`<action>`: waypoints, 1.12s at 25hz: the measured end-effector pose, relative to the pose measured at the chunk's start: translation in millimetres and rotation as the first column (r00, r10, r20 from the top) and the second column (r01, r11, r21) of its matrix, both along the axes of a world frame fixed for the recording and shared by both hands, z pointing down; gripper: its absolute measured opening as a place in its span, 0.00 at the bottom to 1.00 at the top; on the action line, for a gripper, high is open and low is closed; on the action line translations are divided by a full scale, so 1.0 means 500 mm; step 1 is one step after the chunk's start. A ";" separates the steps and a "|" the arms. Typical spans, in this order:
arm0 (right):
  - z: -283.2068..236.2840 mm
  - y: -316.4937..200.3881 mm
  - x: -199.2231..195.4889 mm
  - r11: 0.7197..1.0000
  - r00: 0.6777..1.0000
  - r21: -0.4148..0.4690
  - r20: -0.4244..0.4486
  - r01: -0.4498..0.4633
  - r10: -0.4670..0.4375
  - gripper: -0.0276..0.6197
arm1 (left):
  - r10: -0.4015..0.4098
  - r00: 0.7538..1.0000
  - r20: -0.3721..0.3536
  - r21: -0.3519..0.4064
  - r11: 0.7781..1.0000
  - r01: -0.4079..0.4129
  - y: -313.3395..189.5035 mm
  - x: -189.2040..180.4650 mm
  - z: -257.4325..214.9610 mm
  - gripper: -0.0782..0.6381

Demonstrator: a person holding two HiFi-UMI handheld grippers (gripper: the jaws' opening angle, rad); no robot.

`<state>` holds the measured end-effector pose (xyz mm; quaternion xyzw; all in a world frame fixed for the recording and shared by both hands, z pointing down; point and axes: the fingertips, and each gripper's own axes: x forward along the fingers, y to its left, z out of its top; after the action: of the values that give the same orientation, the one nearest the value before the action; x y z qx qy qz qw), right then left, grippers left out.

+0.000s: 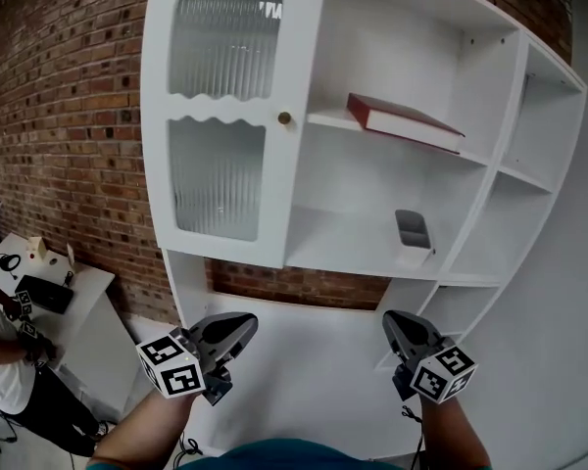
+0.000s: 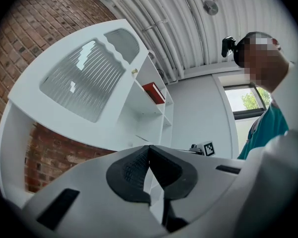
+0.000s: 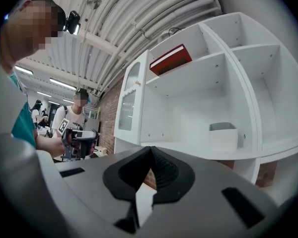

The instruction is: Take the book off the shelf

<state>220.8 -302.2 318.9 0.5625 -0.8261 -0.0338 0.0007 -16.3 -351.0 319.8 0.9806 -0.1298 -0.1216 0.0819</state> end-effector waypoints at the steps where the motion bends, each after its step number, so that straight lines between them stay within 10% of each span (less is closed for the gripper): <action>1: -0.006 -0.006 0.007 1.000 1.000 0.002 -0.014 0.012 -0.012 0.08 | -0.008 1.000 0.003 0.003 1.000 0.008 0.001 0.011 -0.006 0.13; 16: -0.281 -0.045 0.038 0.974 0.953 0.196 -0.300 0.114 -0.051 0.08 | -0.056 0.998 0.003 0.106 0.993 0.055 0.004 0.101 -0.195 0.13; 28: -0.551 -0.040 -0.011 0.907 0.794 0.399 -0.590 0.134 0.142 0.31 | -0.028 0.999 0.028 0.165 0.986 0.022 -0.024 0.116 -0.341 0.13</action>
<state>215.5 -322.4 43.4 0.5099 -0.7532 -0.3897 0.1442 41.5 -363.2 149.5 0.9841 -0.1329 -0.1179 -0.0029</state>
